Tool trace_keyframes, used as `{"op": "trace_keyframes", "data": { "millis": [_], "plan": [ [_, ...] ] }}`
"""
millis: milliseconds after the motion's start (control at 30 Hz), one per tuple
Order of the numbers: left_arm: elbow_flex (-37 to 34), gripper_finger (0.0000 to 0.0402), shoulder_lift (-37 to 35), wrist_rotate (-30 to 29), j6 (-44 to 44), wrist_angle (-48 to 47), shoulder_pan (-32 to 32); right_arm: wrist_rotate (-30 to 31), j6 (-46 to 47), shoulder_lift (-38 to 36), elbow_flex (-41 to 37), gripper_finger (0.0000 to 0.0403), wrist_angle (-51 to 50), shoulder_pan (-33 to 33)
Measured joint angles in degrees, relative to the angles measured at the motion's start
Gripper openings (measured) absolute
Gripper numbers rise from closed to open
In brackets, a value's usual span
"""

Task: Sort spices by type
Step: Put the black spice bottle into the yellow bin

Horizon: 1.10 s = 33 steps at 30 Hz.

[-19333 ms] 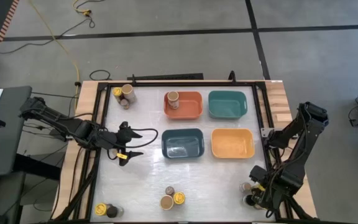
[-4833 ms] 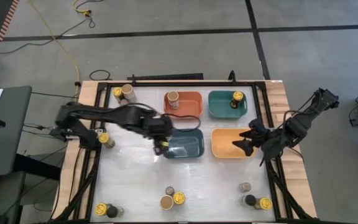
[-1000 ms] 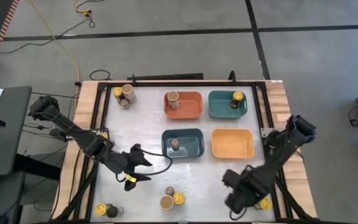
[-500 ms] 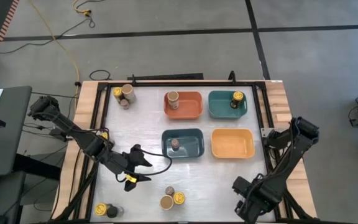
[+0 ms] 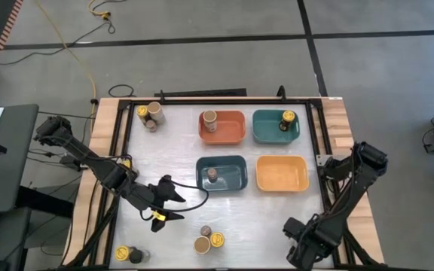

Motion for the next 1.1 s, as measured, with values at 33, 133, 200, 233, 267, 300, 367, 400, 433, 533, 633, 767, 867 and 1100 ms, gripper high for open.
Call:
{"op": "trace_keyframes", "data": {
  "millis": [33,133,200,233,267,300,367,400,433,533,633,767,867,1100],
  "plan": [
    [0.00,0.0270,0.00,0.00,0.00,-0.02,0.00,-0.39,0.10,0.02,-0.02,0.0354,0.01,0.03],
    [0.00,0.0270,0.00,0.01,0.01,0.02,0.00,-1.04,0.24,0.00,-0.02,0.0336,0.86,0.50],
    [0.00,0.0270,0.00,0.02,0.05,0.02,0.00,-1.04,0.39,0.00,-0.02,0.0319,1.03,0.54],
    [0.00,0.0270,0.00,0.02,0.46,0.00,0.00,-1.05,0.63,0.00,-0.02,0.0310,0.97,0.55],
    [0.00,0.0270,0.00,0.00,1.31,0.05,0.00,-1.02,0.82,0.00,-0.02,0.0300,0.97,0.55],
    [0.00,0.0270,0.00,0.00,2.27,0.09,0.00,-1.02,1.10,0.00,-0.02,0.0291,0.96,0.53],
    [0.00,0.0270,0.00,0.00,4.03,0.07,0.00,-0.75,1.44,0.00,-0.02,0.0272,0.92,0.52],
    [0.00,0.0270,0.00,0.00,4.50,0.07,0.00,-0.51,1.69,0.00,-0.02,0.0263,0.81,0.52],
    [0.00,0.0270,0.00,0.00,4.78,0.07,0.00,-0.06,1.85,0.00,-0.02,0.0253,0.78,0.52],
    [0.00,0.0270,0.00,0.00,4.73,0.04,0.00,0.27,2.25,-0.01,-0.02,0.0224,0.82,0.52],
    [0.00,0.0270,0.00,0.00,4.12,0.07,0.00,0.30,2.30,-0.04,-0.02,0.0215,0.89,0.52],
    [0.00,0.0270,0.00,0.00,4.08,0.04,0.00,0.35,3.61,-0.04,0.09,0.0215,1.01,0.50],
    [0.00,0.0270,0.00,0.00,3.49,0.02,0.00,0.91,4.10,0.02,1.49,0.0214,1.07,0.41],
    [0.00,0.0270,0.00,-0.02,0.03,0.02,0.01,15.96,-1.90,-0.14,7.99,0.0211,0.84,-0.74]
  ]
}}
